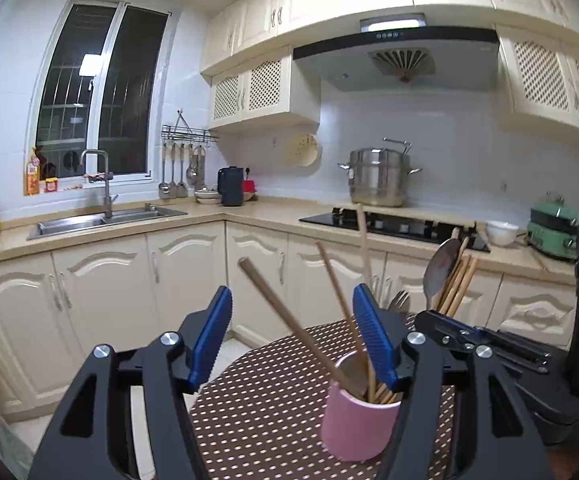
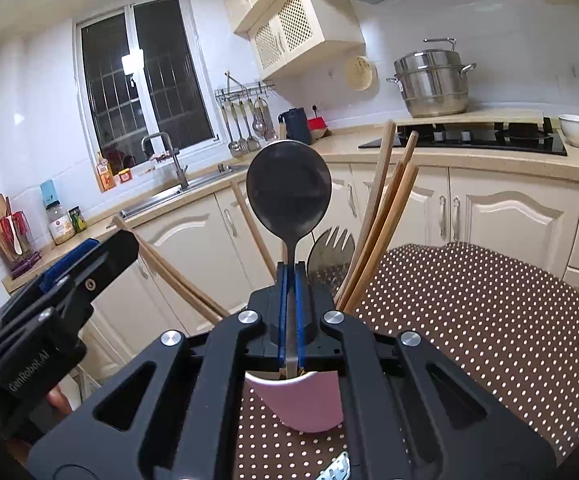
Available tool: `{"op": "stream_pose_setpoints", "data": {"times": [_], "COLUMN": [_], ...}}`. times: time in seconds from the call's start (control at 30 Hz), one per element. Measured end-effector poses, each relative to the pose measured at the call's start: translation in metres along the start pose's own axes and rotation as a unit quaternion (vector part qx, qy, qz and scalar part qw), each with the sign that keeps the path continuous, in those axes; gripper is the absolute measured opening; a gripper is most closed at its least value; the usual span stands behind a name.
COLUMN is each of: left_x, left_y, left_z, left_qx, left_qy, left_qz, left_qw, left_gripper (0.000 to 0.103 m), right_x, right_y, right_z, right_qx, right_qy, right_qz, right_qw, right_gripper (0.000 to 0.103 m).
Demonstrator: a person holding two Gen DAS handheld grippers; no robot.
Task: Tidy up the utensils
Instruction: 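Open the right gripper to drop the spoon into the pink cup, then move both open grippers down toward the light-blue knife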
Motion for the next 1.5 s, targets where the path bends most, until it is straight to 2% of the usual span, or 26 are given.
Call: {"op": "stream_pose_setpoints", "data": {"times": [0.43,0.5,0.53,0.57,0.6,0.73,0.83,0.97,1.03,1.13,1.27,1.3,1.4,1.5], "left_x": [0.009,0.008,0.008,0.008,0.008,0.012,0.019,0.032,0.041,0.062,0.096,0.107,0.13,0.146], "left_y": [0.022,0.025,0.025,0.025,0.025,0.02,0.008,-0.008,-0.018,-0.036,-0.062,-0.068,-0.081,-0.088], "left_z": [-0.014,-0.018,-0.02,-0.023,-0.026,-0.032,-0.036,-0.04,-0.039,-0.034,-0.027,-0.025,-0.019,-0.015], "left_qx": [-0.007,-0.003,-0.001,0.002,0.005,0.022,0.049,0.066,0.087,0.116,0.146,0.149,0.153,0.149], "left_qy": [0.04,0.044,0.045,0.047,0.048,0.063,0.092,0.126,0.153,0.215,0.3,0.324,0.373,0.404], "left_qz": [-0.003,-0.004,-0.005,-0.005,-0.006,-0.007,-0.004,0.01,0.01,0.014,0.039,0.045,0.052,0.05], "left_qw": [0.9992,0.999,0.999,0.9989,0.9988,0.9978,0.9945,0.9898,0.9844,0.9696,0.942,0.9332,0.9137,0.9013], "left_gripper": [0.066,0.068,0.068,0.069,0.069,0.07,0.07,0.07,0.07,0.07,0.07,0.07,0.07,0.07], "right_x": [0.014,0.013,0.011,0.008,0.005,-0.003,-0.003,0.004,0.009,0.021,0.039,0.043,0.057,0.071], "right_y": [0.016,0.016,0.016,0.016,0.016,0.017,0.014,0.004,-0.004,-0.018,-0.038,-0.043,-0.057,-0.066], "right_z": [-0.008,-0.012,-0.017,-0.02,-0.026,-0.045,-0.056,-0.071,-0.078,-0.086,-0.097,-0.099,-0.104,-0.106], "right_qx": [0.028,0.031,0.036,0.037,0.037,0.039,0.05,0.071,0.085,0.108,0.132,0.138,0.154,0.166], "right_qy": [0.022,0.02,0.014,0.007,-0.002,-0.012,-0.012,-0.003,0.006,0.033,0.071,0.078,0.109,0.135], "right_qz": [-0.012,-0.01,-0.01,-0.009,-0.007,-0.01,-0.015,-0.017,-0.018,-0.014,0.004,0.008,0.021,0.028], "right_qw": [0.999,0.999,0.999,0.999,0.999,0.999,0.999,0.997,0.996,0.993,0.989,0.987,0.982,0.977], "right_gripper": [0.007,0.017,0.029,0.047,0.052,0.052,0.052,0.053,0.056,0.058,0.059,0.059,0.06,0.062]}}
Point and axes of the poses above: each gripper's, at about its wrist camera, not at the fingertips, and z roughly the way its jaws point, y to its left, x to its underside, the point moved 6 cm from there along z, roughly the way its jaws point, and after that the axes turned 7 degrees about -y, right-handed, at the moved point
